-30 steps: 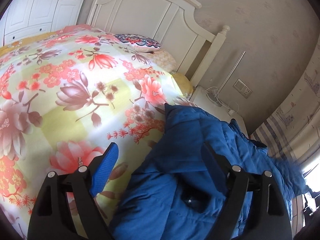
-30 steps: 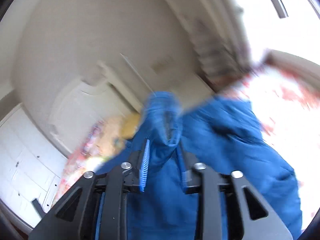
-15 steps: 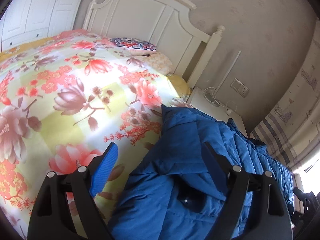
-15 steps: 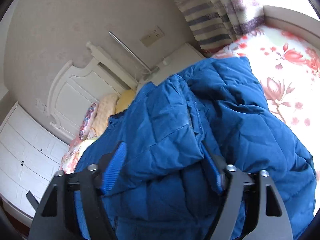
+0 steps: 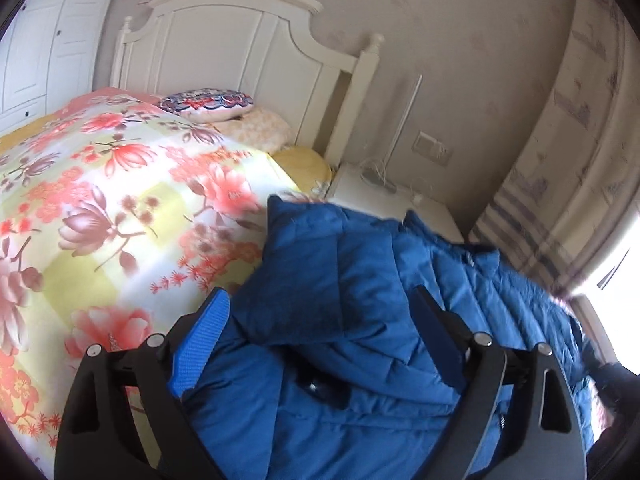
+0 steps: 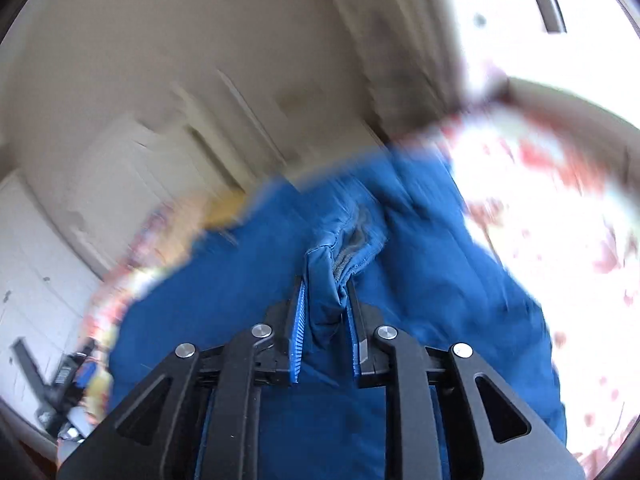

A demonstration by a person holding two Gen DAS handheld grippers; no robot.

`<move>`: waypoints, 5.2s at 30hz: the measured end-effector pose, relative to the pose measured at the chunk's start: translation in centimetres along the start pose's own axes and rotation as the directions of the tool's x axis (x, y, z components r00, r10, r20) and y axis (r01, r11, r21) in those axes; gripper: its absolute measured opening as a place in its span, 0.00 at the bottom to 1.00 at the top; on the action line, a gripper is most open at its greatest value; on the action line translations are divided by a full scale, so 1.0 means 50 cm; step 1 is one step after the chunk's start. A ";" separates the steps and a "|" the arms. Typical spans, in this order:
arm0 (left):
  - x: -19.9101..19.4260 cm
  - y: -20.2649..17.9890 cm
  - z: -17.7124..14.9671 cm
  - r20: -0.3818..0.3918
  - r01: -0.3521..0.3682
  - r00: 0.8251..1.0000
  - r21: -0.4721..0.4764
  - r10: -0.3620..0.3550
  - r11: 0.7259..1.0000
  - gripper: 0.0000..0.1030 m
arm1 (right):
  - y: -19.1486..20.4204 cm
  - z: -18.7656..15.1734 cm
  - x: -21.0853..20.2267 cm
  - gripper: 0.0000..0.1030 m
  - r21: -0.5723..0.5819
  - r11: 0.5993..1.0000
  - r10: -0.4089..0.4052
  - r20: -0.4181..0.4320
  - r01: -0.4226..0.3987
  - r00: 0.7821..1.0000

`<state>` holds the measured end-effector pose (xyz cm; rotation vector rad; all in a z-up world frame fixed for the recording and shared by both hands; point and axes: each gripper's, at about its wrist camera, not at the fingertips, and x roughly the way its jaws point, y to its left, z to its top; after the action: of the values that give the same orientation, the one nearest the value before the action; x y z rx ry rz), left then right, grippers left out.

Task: Fold large clothes

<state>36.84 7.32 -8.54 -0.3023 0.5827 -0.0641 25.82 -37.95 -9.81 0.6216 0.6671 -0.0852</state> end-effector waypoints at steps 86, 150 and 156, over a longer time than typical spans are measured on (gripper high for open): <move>0.055 -0.160 -0.114 -0.333 -0.027 0.933 0.312 0.136 0.950 0.98 | 0.158 -0.026 0.071 0.78 -0.518 0.836 -0.218 -0.013 0.180 0.976; -0.257 -0.111 -0.286 -0.361 0.121 0.932 0.387 0.030 0.914 0.97 | 0.184 -0.366 -0.283 0.94 -0.736 0.676 -0.183 -0.136 0.025 0.974; -0.261 -0.058 -0.295 -0.373 0.110 0.927 0.353 0.032 0.929 0.98 | 0.142 -0.405 -0.286 0.95 -0.727 0.686 -0.192 -0.194 -0.010 0.962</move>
<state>17.90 2.57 -12.43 0.0708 0.9290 -0.2724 5.21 -22.41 -9.96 -0.1876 0.9115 0.1717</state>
